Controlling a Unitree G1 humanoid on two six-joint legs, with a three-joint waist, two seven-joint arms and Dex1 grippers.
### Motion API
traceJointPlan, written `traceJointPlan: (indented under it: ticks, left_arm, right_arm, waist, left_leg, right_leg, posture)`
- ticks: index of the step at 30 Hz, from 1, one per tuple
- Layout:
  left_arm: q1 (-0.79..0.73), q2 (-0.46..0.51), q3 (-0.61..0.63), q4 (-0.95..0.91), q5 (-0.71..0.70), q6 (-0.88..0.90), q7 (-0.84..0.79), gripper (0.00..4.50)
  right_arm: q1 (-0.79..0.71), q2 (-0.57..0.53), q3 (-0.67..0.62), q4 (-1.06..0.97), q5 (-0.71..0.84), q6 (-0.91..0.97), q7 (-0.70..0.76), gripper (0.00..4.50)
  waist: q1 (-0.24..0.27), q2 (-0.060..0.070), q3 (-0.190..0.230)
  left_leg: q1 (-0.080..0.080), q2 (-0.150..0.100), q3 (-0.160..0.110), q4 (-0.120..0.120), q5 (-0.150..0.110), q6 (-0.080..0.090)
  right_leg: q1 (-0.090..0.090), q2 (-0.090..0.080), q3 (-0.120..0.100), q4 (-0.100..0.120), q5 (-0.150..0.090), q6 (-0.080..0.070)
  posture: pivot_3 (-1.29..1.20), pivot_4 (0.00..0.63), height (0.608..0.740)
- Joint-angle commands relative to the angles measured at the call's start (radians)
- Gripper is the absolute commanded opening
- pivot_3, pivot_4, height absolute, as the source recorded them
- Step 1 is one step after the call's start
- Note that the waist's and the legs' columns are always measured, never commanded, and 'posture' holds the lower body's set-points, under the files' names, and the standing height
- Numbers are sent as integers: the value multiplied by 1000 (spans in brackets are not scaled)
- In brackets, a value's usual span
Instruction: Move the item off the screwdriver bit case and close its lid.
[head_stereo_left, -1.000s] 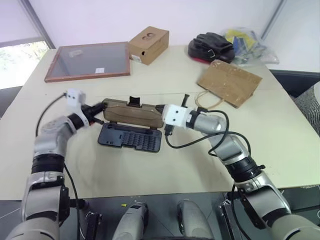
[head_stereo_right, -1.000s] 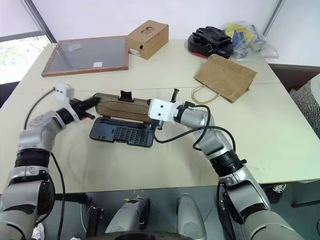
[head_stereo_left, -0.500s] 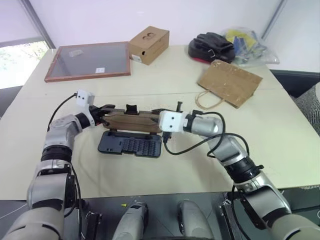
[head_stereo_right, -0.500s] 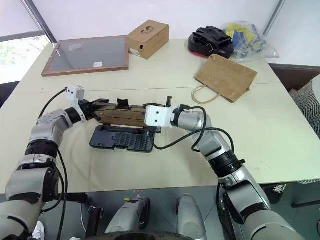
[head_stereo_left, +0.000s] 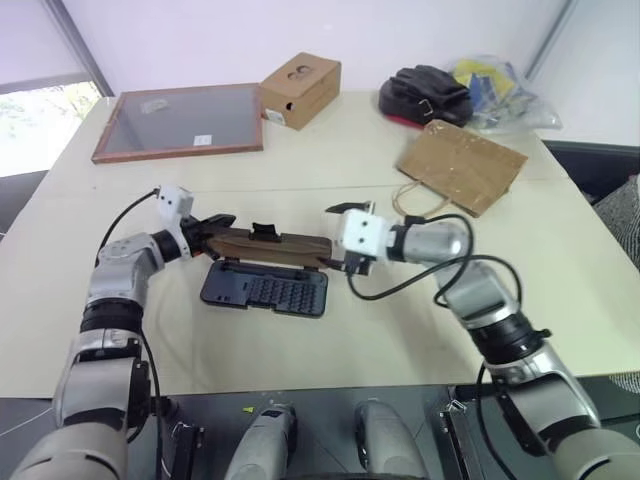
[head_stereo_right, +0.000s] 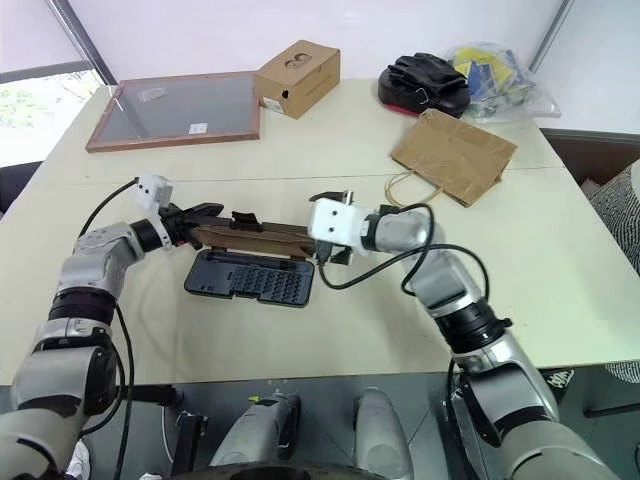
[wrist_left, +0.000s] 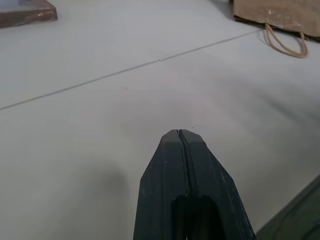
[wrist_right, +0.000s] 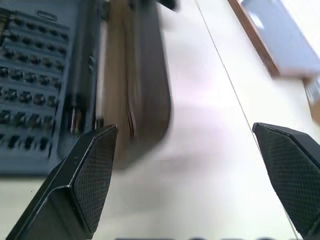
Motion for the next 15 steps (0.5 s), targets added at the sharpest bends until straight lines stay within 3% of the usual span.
traceJointPlan:
  ticks: [1, 6, 15]
  left_arm:
    - [60, 50, 2, -129, -17, 41, -38, 0]
    - [203, 141, 27, -335, -51, 135, -82, 0]
    - [448, 268, 89, -704, -183, 329, -118, 0]
  right_arm:
    - [38, -67, -83, -115, 53, 129, 26, 4492]
    - [125, -152, -118, -184, 87, 217, 34, 4492]
    - [168, -150, -114, -237, 136, 326, -6, 4492]
  waist:
    - [0, 0, 0]
    - [-3, 0, 0]
    - [3, 0, 0]
  left_leg:
    - [0, 0, 0, 0, 0, 0]
    - [0, 1, 0, 0, 0, 0]
    - [0, 1, 1, -1, -1, 1]
  right_leg:
    - [0, 0, 0, 0, 0, 0]
    - [0, 0, 0, 0, 0, 0]
    - [0, -1, 0, -2, 0, 0]
  posture:
    - [0, 150, 740]
    - [0, 150, 740]
    - [0, 150, 740]
